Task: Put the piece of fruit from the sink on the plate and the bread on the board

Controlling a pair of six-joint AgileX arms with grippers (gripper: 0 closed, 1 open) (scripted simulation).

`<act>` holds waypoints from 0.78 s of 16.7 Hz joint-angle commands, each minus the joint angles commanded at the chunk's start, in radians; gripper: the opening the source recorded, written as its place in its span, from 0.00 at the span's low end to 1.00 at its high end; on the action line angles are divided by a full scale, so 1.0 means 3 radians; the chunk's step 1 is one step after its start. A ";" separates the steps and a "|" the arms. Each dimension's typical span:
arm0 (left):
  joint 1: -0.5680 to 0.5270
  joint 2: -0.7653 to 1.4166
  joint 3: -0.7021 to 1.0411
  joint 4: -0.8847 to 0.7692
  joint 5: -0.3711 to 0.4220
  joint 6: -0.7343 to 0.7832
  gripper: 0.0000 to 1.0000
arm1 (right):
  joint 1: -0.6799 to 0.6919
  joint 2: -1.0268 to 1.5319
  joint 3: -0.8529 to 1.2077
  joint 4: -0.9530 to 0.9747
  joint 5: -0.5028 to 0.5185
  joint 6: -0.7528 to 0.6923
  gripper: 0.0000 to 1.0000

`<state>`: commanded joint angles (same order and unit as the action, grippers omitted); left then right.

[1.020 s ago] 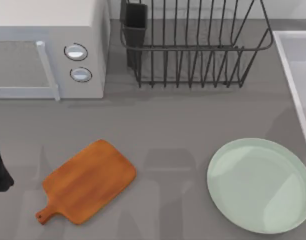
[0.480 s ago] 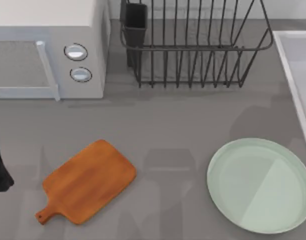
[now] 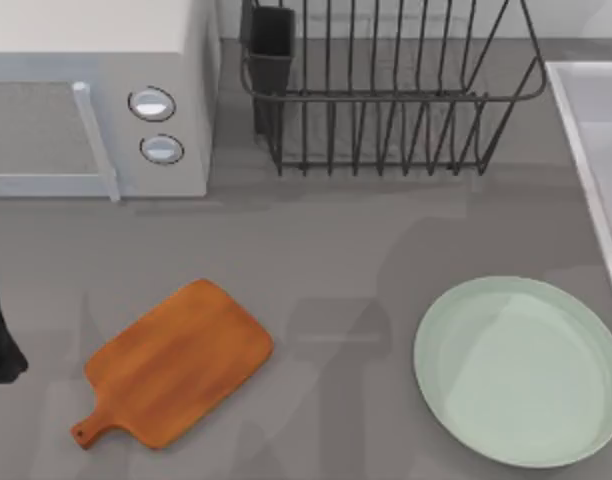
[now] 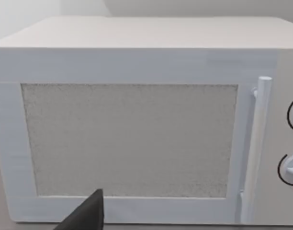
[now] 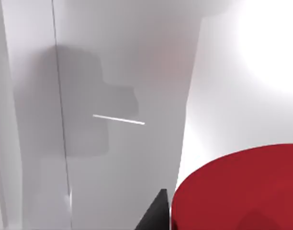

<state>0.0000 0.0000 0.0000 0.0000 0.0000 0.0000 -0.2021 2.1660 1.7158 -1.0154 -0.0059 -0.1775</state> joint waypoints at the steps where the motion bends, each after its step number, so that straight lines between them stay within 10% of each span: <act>1: 0.0000 0.0000 0.0000 0.0000 0.0000 0.0000 1.00 | 0.0096 -0.0084 -0.0040 -0.0026 0.0002 0.0095 0.00; 13: 0.0000 0.0000 0.0000 0.0000 0.0000 0.0000 1.00 | 0.1665 -0.1231 -0.0956 -0.0452 0.0018 0.1635 0.00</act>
<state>0.0000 0.0000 0.0000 0.0000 0.0000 0.0000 0.2973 1.7969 1.4291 -1.1512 -0.0004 0.3131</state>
